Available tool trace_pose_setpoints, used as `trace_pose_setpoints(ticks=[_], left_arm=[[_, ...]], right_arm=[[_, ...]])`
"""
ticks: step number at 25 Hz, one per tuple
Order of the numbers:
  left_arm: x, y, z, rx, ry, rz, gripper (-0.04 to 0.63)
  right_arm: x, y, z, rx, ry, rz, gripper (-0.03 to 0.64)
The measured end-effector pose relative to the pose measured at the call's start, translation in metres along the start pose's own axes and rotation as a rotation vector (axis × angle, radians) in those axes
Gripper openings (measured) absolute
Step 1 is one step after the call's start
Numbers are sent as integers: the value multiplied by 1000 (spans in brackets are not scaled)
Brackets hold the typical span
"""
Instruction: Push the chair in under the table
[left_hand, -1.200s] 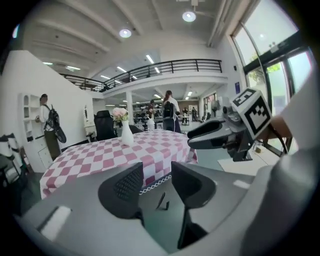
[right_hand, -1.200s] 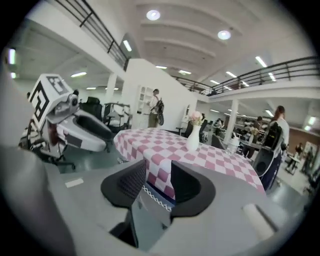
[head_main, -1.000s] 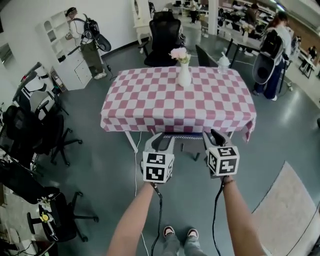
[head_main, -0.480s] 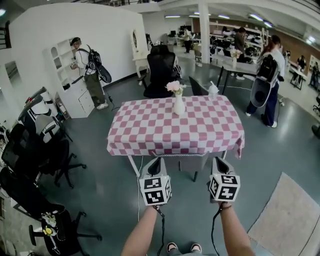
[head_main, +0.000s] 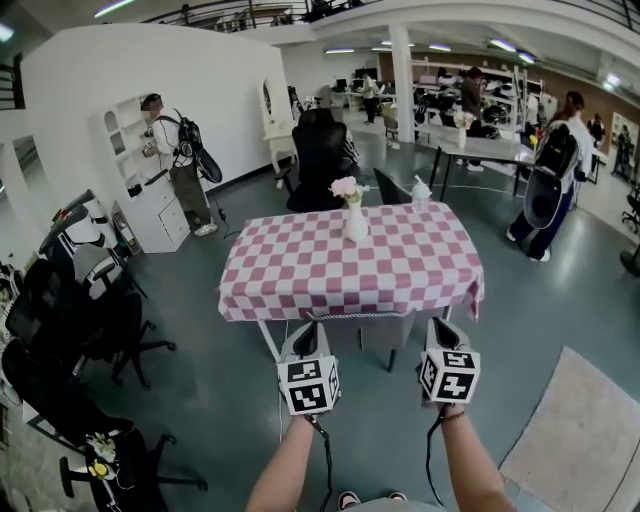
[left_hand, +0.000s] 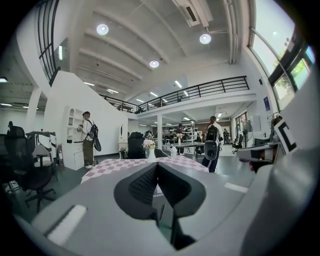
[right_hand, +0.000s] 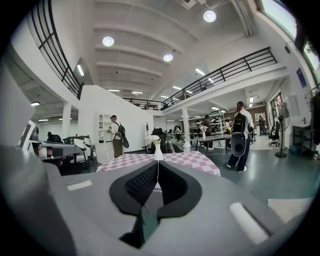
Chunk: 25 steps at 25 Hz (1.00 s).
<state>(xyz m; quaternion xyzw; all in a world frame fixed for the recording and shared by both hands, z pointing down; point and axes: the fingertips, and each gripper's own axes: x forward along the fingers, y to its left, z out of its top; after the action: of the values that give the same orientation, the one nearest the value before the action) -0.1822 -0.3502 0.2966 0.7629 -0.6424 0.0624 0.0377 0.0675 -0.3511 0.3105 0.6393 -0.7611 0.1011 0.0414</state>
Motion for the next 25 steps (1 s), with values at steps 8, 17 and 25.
trace_pose_setpoints(ticks=[8, 17, 25], left_arm=[[-11, 2, -4, -10, 8, 8, 0], [-20, 4, -10, -28, 14, 15, 0], [-23, 10, -20, -39, 31, 22, 0]], right_arm=[[-11, 3, 0, 44, 2, 19, 9], [-20, 9, -6, 64, 13, 29, 9], [-22, 10, -12, 99, 13, 36, 9]])
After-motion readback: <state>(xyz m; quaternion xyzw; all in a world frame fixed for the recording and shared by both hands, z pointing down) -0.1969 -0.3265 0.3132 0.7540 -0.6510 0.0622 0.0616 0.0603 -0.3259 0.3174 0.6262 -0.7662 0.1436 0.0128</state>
